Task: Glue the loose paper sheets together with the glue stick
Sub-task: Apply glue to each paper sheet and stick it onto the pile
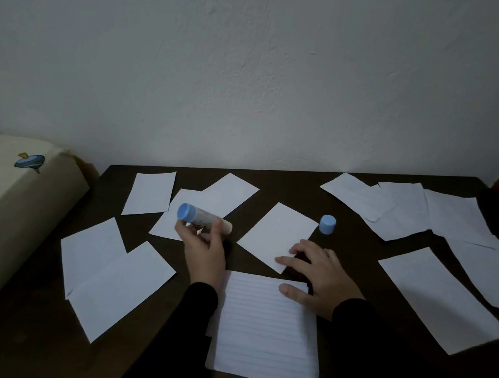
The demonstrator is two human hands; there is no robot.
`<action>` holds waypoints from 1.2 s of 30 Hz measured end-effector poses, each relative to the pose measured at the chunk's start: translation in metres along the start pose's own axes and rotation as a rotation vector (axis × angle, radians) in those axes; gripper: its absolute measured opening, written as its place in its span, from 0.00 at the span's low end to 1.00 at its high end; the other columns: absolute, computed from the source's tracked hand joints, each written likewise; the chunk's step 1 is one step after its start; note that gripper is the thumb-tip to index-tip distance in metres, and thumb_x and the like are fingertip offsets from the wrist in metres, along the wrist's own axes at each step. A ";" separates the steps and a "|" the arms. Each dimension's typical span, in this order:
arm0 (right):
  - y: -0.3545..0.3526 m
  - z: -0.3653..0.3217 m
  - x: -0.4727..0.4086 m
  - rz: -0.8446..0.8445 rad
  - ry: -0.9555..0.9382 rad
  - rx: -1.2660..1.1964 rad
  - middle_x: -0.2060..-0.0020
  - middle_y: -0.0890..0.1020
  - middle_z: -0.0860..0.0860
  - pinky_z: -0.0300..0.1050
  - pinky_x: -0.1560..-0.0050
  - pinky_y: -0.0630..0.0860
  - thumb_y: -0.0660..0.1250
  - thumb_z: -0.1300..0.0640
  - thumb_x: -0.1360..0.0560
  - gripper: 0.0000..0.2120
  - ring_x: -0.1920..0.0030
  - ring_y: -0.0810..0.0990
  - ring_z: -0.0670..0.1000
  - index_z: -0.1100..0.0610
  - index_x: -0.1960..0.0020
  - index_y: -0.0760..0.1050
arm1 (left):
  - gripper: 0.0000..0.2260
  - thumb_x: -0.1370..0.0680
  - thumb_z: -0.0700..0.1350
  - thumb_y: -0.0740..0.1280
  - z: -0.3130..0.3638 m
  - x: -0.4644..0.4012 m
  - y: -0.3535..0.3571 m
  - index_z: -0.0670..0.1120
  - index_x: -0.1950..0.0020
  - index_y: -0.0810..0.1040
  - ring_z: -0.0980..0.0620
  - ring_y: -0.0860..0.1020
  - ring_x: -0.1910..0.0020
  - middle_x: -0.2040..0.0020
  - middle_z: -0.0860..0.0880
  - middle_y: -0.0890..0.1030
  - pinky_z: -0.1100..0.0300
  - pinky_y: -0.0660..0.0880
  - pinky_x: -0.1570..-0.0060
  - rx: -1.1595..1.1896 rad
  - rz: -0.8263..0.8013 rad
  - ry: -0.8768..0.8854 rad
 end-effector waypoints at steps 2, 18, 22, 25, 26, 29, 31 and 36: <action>-0.005 0.002 0.003 0.146 0.008 -0.102 0.37 0.65 0.41 0.43 0.35 0.61 0.59 0.39 0.23 0.21 0.39 0.59 0.38 0.39 0.32 0.69 | 0.26 0.20 0.45 0.65 0.002 0.002 0.003 0.50 0.26 0.56 0.63 0.73 0.57 0.49 0.58 0.71 0.71 0.69 0.52 -0.008 -0.029 0.004; -0.017 0.020 -0.039 -0.012 0.517 0.405 0.32 0.67 0.53 0.58 0.33 0.61 0.50 0.34 0.22 0.29 0.31 0.64 0.55 0.48 0.27 0.62 | 0.27 0.21 0.46 0.66 0.000 0.003 0.009 0.52 0.26 0.56 0.54 0.70 0.39 0.30 0.46 0.70 0.58 0.69 0.42 -0.041 -0.113 -0.012; -0.023 -0.001 -0.039 0.107 0.487 0.496 0.45 0.74 0.53 0.54 0.39 0.64 0.47 0.33 0.22 0.28 0.42 0.71 0.53 0.51 0.36 0.71 | 0.27 0.21 0.46 0.66 0.002 0.004 0.008 0.51 0.27 0.56 0.52 0.71 0.37 0.30 0.46 0.70 0.58 0.70 0.42 -0.041 -0.108 -0.008; -0.025 -0.005 -0.047 0.142 0.352 0.412 0.40 0.73 0.50 0.55 0.36 0.63 0.51 0.46 0.19 0.19 0.39 0.70 0.51 0.48 0.32 0.69 | 0.27 0.21 0.46 0.66 0.003 0.004 0.008 0.51 0.27 0.57 0.48 0.71 0.33 0.31 0.45 0.71 0.57 0.70 0.40 -0.040 -0.101 -0.010; -0.023 -0.002 -0.049 0.109 0.325 0.380 0.36 0.71 0.49 0.56 0.34 0.62 0.53 0.50 0.19 0.19 0.36 0.68 0.51 0.46 0.29 0.66 | 0.27 0.21 0.46 0.66 0.004 0.005 0.008 0.51 0.27 0.57 0.48 0.71 0.33 0.30 0.45 0.71 0.58 0.70 0.40 -0.036 -0.104 -0.014; -0.015 0.012 -0.048 -0.042 0.333 0.284 0.26 0.61 0.46 0.61 0.29 0.55 0.53 0.52 0.19 0.23 0.27 0.59 0.51 0.43 0.25 0.58 | 0.27 0.21 0.46 0.66 0.004 0.005 0.007 0.51 0.27 0.57 0.49 0.71 0.34 0.31 0.46 0.71 0.59 0.69 0.41 -0.019 -0.110 -0.019; -0.015 0.015 -0.044 -0.014 0.356 0.327 0.28 0.65 0.47 0.59 0.29 0.57 0.53 0.48 0.19 0.22 0.29 0.62 0.51 0.43 0.25 0.59 | 0.27 0.21 0.46 0.66 0.004 0.005 0.007 0.51 0.27 0.57 0.53 0.70 0.37 0.31 0.46 0.71 0.59 0.69 0.42 -0.011 -0.116 -0.017; -0.017 -0.005 -0.039 0.112 0.460 0.371 0.42 0.72 0.52 0.56 0.35 0.61 0.51 0.40 0.20 0.22 0.39 0.69 0.52 0.48 0.32 0.68 | 0.27 0.21 0.47 0.66 0.003 0.006 0.006 0.52 0.26 0.57 0.60 0.73 0.45 0.34 0.49 0.71 0.68 0.71 0.47 -0.015 -0.115 -0.029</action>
Point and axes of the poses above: each hand's wrist, its own x-axis away from the middle knuckle, its own y-axis out of the palm, z = x × y, the point moved 6 cm from there along -x, towards the middle knuckle
